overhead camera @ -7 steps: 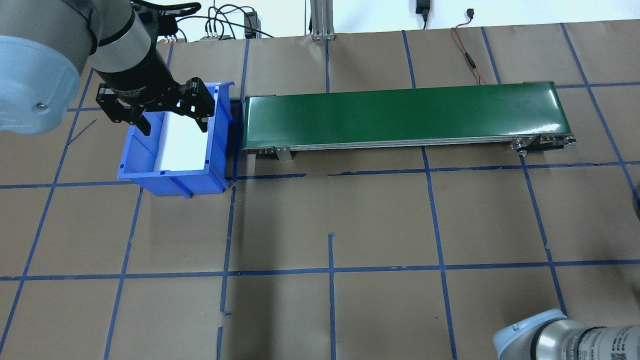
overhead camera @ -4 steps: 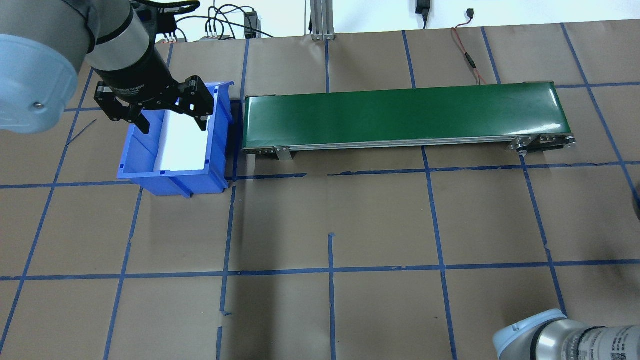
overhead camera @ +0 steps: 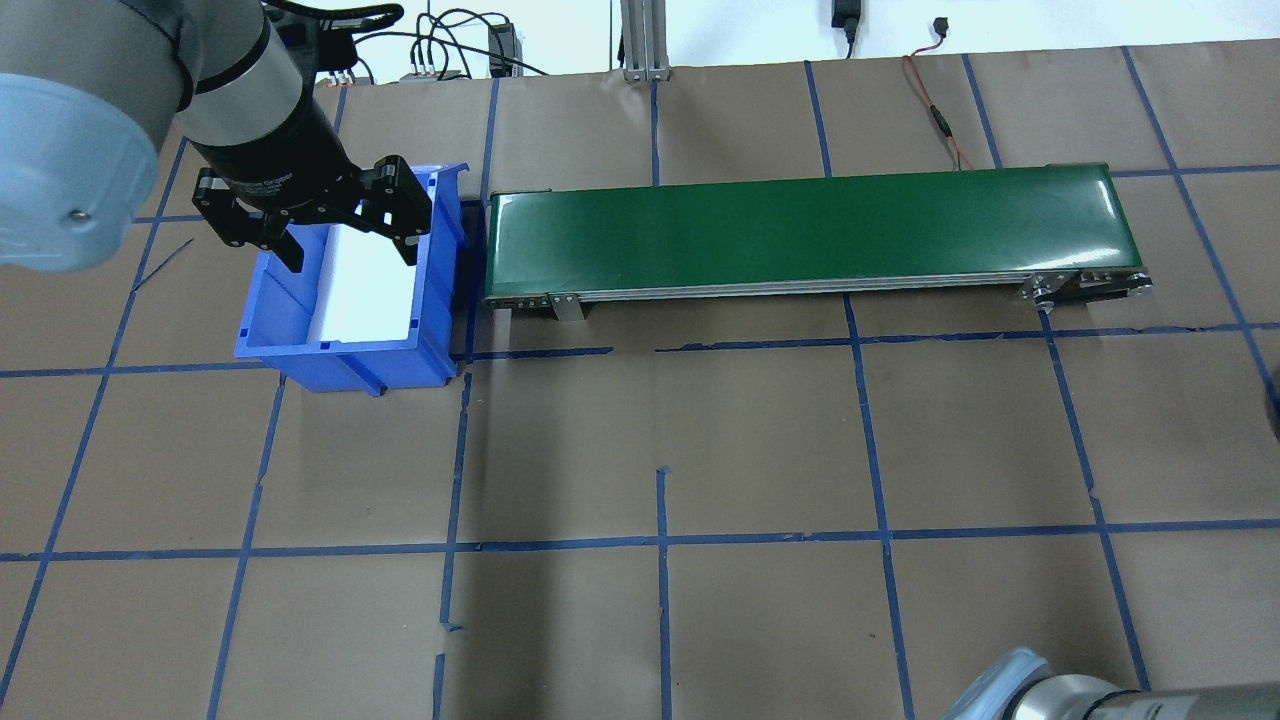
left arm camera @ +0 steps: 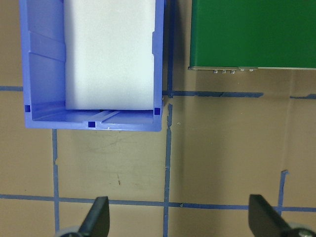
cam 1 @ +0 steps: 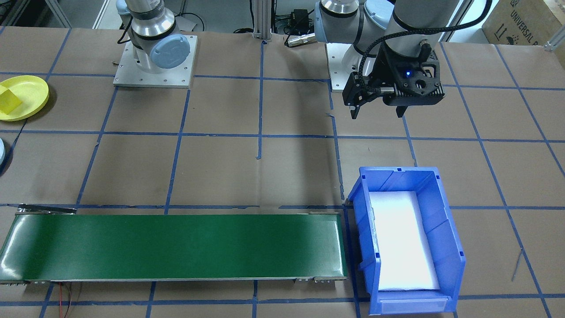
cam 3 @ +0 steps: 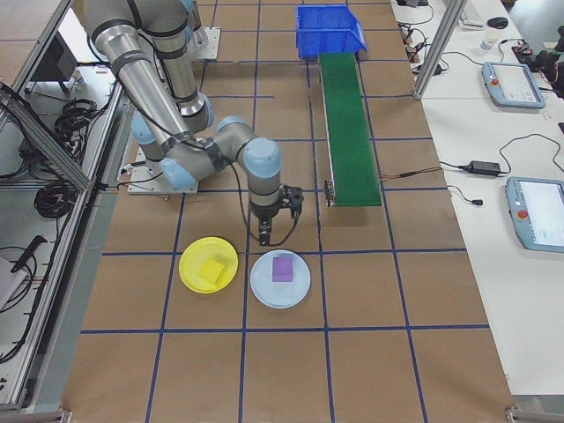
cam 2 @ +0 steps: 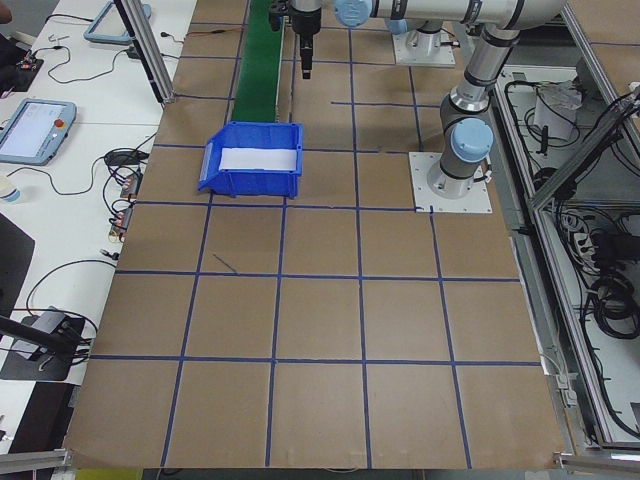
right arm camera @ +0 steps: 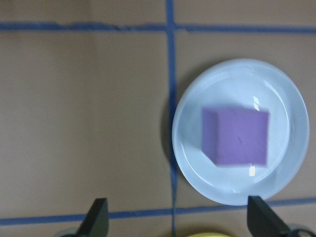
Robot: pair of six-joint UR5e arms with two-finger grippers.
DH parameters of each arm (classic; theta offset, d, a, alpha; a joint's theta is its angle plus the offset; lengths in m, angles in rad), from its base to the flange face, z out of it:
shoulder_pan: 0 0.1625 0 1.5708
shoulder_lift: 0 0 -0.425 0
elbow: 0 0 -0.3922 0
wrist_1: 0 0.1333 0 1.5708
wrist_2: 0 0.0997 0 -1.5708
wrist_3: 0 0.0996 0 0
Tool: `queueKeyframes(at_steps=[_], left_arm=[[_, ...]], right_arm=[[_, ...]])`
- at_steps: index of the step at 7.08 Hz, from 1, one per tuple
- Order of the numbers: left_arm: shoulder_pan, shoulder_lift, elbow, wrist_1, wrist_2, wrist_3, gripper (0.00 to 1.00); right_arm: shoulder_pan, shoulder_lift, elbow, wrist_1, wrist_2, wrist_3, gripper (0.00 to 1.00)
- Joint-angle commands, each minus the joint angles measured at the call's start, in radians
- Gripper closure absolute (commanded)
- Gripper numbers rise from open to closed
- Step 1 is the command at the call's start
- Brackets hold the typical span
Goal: Move block left to right into plate
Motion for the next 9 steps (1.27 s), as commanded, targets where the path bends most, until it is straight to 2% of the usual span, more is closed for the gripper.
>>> queueKeyframes(at_steps=[1, 2, 3, 4, 5, 6, 7, 9], left_arm=[[0.004, -0.001, 0.001, 0.002, 0.002, 0.002, 0.00], [0.003, -0.002, 0.000, 0.002, 0.000, 0.001, 0.00], [0.007, -0.002, -0.004, 0.002, -0.001, 0.000, 0.00], [0.000, -0.002, -0.004, 0.000, -0.003, 0.000, 0.00], [0.001, -0.002, -0.005, 0.000, -0.003, 0.000, 0.00], [-0.002, -0.005, -0.002, 0.002, -0.003, 0.000, 0.00], [0.006, -0.007, 0.000, 0.004, -0.003, 0.002, 0.00], [0.001, -0.005, -0.013, 0.004, -0.003, 0.000, 0.00]], right_arm=[[0.314, 0.017, -0.083, 0.032, 0.001, 0.288, 0.00], [0.419, 0.018, -0.119, 0.123, 0.005, 0.481, 0.00], [0.538, -0.018, -0.187, 0.236, -0.007, 0.546, 0.00], [0.579, -0.034, -0.281, 0.347, 0.008, 0.580, 0.00], [0.629, -0.031, -0.358, 0.392, 0.060, 0.655, 0.00], [0.683, -0.031, -0.443, 0.483, 0.068, 0.688, 0.00], [0.750, -0.029, -0.472, 0.531, 0.074, 0.726, 0.00], [0.801, -0.017, -0.479, 0.540, 0.093, 0.736, 0.00]])
